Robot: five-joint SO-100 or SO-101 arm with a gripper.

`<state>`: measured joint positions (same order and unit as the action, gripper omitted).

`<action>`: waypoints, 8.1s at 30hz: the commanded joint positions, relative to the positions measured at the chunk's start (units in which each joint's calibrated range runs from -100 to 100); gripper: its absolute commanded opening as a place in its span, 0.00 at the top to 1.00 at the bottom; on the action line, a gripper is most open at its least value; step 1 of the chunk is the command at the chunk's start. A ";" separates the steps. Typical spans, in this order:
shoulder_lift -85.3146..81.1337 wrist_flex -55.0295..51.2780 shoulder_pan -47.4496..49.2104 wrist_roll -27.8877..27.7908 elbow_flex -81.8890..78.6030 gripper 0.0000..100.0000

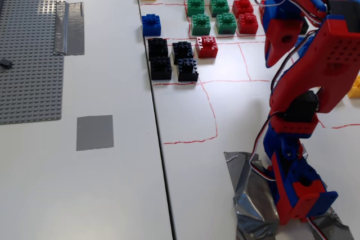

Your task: Grab the block and put it in the grey marker

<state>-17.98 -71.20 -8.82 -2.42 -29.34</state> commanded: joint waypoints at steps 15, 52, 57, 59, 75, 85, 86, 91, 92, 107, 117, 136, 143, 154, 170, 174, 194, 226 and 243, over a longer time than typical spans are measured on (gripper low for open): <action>-4.13 -9.57 -17.68 -18.85 11.17 0.90; 18.15 -4.87 -19.44 -14.02 28.61 0.71; 19.88 -4.62 -18.86 -13.19 29.16 0.71; 20.46 -4.54 -18.46 -12.84 29.52 0.71; 24.17 -4.62 -15.81 -10.89 30.15 0.73; 24.00 -4.79 -16.01 -10.60 27.43 0.73; 24.09 -4.79 -16.01 -10.60 27.43 0.73; 24.33 -4.79 -16.11 -10.70 26.43 0.74; 24.33 -4.87 -16.21 -10.74 26.25 0.74; 25.49 -5.03 -19.25 -12.45 26.88 0.73; 28.95 -6.57 -20.23 -13.48 32.88 0.73; 28.29 -12.01 -13.85 -12.50 37.69 1.00; 25.98 -17.44 -9.24 -11.38 42.78 1.00; 24.33 -25.72 0.48 -9.43 50.86 1.00; 18.97 -27.75 22.85 -5.86 54.68 1.00; 18.97 -27.67 29.72 -3.13 56.04 1.00; 22.85 -18.25 56.12 15.63 48.77 1.00; 36.46 -4.54 63.28 20.32 48.41 1.00; 39.85 -6.41 64.95 19.10 50.95 0.74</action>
<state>23.82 -76.62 55.29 16.83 16.08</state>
